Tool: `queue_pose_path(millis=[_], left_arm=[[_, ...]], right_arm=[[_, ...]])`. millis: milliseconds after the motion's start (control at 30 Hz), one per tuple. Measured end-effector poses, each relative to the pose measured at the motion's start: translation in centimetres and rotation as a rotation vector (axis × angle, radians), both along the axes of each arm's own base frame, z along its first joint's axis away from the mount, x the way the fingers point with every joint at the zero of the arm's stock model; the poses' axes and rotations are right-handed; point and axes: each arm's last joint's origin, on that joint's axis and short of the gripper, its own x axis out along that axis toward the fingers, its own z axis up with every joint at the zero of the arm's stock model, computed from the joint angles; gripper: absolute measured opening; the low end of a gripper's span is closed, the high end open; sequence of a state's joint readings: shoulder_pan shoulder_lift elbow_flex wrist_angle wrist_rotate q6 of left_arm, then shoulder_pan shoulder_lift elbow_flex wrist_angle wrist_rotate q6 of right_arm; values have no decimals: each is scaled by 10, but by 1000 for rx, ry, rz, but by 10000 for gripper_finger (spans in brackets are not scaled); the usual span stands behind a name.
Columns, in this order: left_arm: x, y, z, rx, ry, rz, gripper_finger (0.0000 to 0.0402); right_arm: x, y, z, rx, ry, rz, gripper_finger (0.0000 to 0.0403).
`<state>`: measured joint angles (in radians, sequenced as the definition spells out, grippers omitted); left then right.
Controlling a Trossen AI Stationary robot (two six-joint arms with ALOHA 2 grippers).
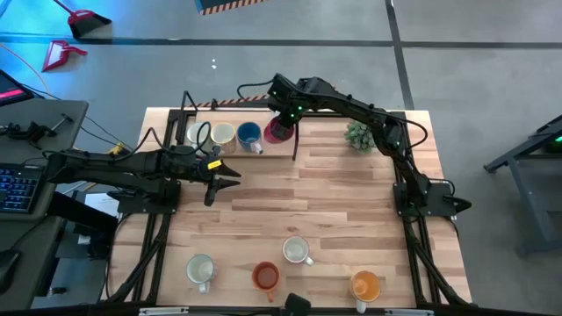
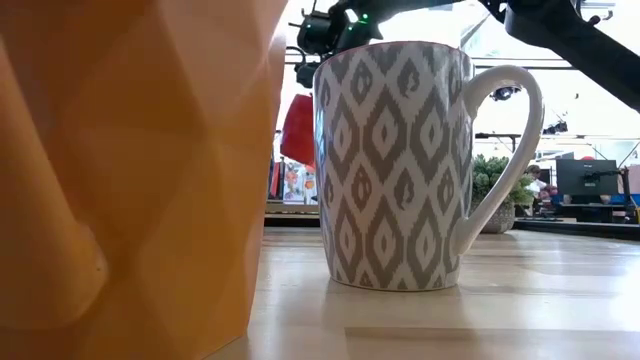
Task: Place coffee mugs
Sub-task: Put the red mug on the shelf
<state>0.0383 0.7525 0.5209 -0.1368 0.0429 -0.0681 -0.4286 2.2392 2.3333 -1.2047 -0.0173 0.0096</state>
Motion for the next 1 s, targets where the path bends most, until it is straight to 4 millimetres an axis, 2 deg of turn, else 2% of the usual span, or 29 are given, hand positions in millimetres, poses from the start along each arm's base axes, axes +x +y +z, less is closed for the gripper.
queue_pose_path(millis=[367, 700, 1000], left_arm=[[0, -1, 0, -17, 0, -20, 101], [0, -1, 0, -20, 0, -30, 101], [0, -1, 0, -21, 0, -30, 101]], right_arm=[[4, 6, 0, -26, 2, 37, 0], [14, 23, -33, -21, 67, 111, 0], [18, 20, -35, -57, 38, 131, 0]])
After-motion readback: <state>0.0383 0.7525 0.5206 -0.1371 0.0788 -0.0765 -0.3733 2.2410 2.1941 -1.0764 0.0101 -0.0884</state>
